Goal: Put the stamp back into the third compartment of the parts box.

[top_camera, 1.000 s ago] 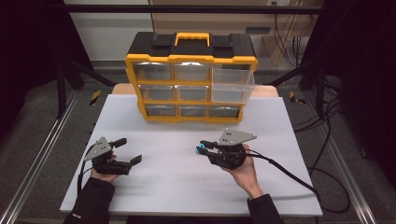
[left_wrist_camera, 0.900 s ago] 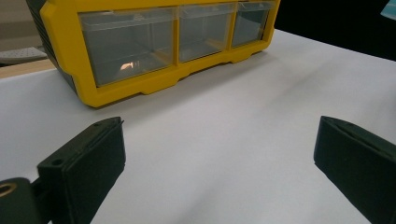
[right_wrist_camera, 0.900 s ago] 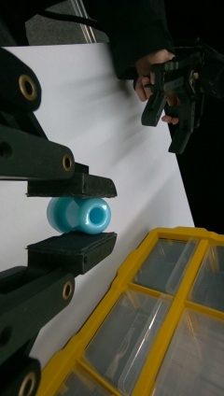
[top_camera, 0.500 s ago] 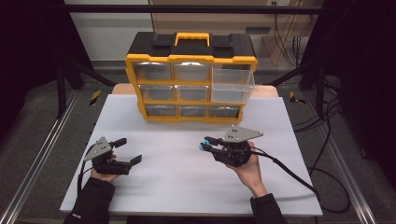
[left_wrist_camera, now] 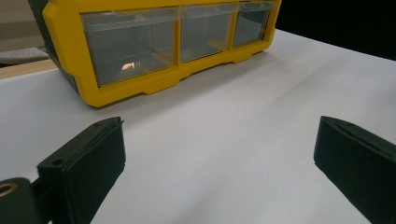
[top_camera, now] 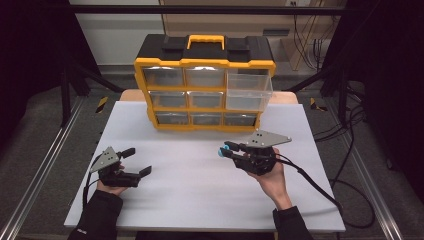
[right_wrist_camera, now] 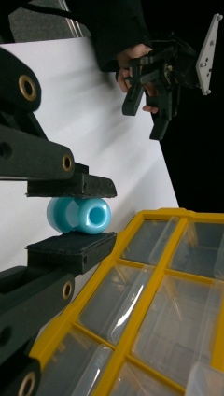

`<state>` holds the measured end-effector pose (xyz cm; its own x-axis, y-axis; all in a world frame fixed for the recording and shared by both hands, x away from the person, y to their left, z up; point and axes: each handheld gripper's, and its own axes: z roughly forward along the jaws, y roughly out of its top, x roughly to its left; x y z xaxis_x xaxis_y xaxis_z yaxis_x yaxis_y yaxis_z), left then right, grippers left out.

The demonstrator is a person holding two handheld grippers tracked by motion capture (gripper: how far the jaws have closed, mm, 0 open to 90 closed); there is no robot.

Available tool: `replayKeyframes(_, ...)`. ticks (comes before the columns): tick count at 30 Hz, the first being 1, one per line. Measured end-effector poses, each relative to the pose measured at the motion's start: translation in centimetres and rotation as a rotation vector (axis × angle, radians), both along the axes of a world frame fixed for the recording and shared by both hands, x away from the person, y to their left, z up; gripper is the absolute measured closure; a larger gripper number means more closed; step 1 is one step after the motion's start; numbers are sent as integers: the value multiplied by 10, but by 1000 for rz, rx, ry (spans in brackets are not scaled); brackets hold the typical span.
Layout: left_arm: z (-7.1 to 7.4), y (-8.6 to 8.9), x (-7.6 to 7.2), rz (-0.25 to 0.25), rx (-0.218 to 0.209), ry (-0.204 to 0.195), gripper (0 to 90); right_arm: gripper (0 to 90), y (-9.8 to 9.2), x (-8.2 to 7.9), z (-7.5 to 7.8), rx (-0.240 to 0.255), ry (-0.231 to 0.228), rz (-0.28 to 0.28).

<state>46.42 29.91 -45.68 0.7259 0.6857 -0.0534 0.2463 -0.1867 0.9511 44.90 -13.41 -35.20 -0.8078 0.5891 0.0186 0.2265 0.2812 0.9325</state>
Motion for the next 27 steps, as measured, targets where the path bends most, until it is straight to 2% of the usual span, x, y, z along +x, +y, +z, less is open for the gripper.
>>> replayKeyframes(27,0,1,0,2,-2,1,19,725,-7,2,44,5,-26,-27)
